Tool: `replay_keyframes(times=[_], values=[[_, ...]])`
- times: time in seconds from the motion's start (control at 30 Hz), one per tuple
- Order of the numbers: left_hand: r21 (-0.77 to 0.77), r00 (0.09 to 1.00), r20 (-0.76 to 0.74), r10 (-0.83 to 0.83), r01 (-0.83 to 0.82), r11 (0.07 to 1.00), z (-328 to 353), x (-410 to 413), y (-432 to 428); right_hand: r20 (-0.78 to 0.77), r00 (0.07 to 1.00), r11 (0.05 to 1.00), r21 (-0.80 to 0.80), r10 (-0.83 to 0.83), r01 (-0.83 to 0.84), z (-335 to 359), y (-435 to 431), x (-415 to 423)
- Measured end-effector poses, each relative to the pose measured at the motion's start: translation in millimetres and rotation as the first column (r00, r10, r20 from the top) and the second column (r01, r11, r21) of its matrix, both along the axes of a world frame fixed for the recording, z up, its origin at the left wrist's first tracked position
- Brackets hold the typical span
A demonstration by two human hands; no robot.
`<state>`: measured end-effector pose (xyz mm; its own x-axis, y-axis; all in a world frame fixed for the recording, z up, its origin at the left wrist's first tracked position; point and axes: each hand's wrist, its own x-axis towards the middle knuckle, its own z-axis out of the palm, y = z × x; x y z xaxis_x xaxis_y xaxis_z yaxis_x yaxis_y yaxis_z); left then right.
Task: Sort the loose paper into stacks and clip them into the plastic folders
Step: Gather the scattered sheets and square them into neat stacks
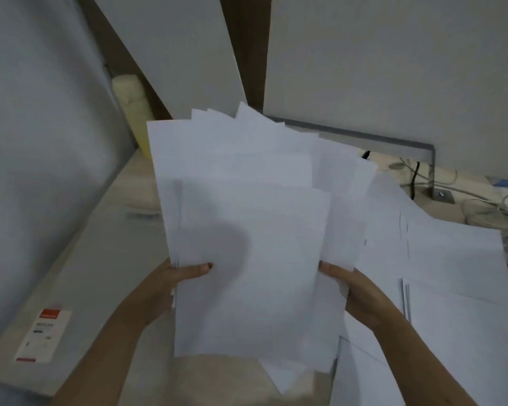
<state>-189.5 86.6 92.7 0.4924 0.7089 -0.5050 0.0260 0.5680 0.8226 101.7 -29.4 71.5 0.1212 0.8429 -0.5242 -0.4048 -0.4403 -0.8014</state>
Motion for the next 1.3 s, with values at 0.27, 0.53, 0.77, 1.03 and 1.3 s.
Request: replay_keyframes(times=[0.27,0.53,0.77,1.03,1.3], values=[[0.132,0.995,0.095,-0.031,0.019,0.991,27.2,27.6,18.2,0.161,0.987,0.959,0.281,-0.004,-0.042,61.2,4.5,22.0],[0.129,0.997,0.066,0.028,-0.037,0.991,21.0,55.1,16.0,0.192,0.98,0.969,0.245,-0.059,0.01,50.4,-3.4,17.0],[0.142,0.999,0.005,-0.036,0.035,0.989,14.3,46.6,21.6,0.256,0.966,0.996,0.066,0.045,-0.064,36.7,-16.0,11.4],[0.217,0.964,-0.099,-0.246,0.263,0.94,23.9,29.2,33.6,0.201,0.977,0.961,0.276,-0.073,0.015,60.7,4.9,11.5],[0.319,0.964,-0.039,-0.262,0.26,0.911,37.4,30.5,32.2,0.245,0.965,0.961,0.234,0.09,-0.149,75.3,10.5,14.1]])
